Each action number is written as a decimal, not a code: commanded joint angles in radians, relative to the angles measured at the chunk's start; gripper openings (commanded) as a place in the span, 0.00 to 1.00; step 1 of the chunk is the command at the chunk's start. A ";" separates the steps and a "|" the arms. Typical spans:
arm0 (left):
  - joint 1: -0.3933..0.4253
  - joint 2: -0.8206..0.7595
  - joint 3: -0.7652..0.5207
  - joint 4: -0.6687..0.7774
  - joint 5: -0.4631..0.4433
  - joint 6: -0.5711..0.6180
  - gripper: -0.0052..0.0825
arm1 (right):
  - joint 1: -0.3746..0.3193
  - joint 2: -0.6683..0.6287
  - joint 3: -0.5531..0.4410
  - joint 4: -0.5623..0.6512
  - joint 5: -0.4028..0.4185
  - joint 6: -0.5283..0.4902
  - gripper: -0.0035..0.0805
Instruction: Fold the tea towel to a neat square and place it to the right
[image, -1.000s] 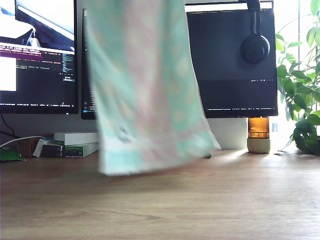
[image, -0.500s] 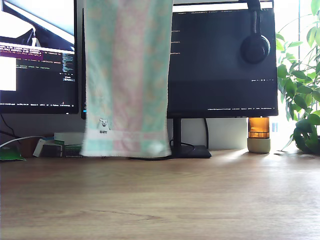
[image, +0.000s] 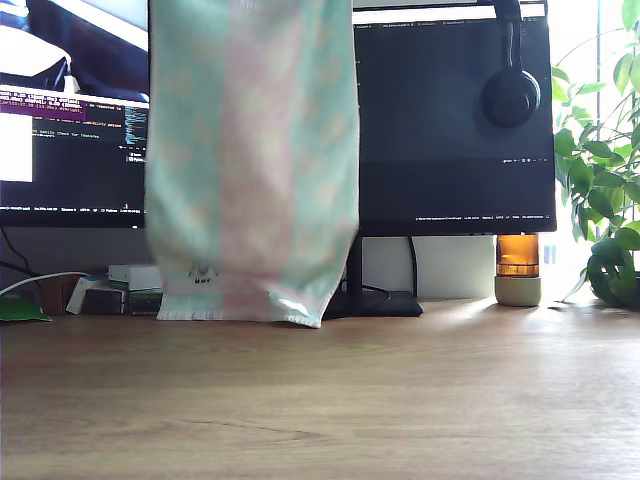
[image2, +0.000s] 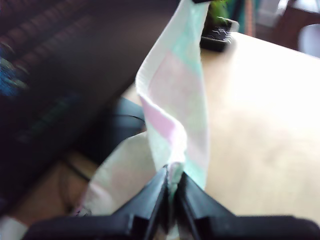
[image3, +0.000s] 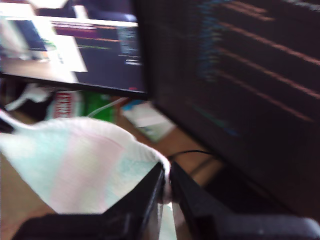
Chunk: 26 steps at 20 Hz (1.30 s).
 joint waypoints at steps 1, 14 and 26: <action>-0.002 0.011 -0.004 -0.028 0.009 0.005 0.03 | 0.011 -0.002 0.001 -0.019 -0.026 0.019 0.03; 0.000 -0.030 -0.003 -0.076 0.065 -0.086 0.03 | 0.016 -0.018 0.001 -0.178 -0.152 0.042 0.03; -0.002 -0.032 -0.128 -0.081 0.050 -0.092 0.03 | 0.015 -0.019 0.001 -0.362 -0.153 -0.004 0.03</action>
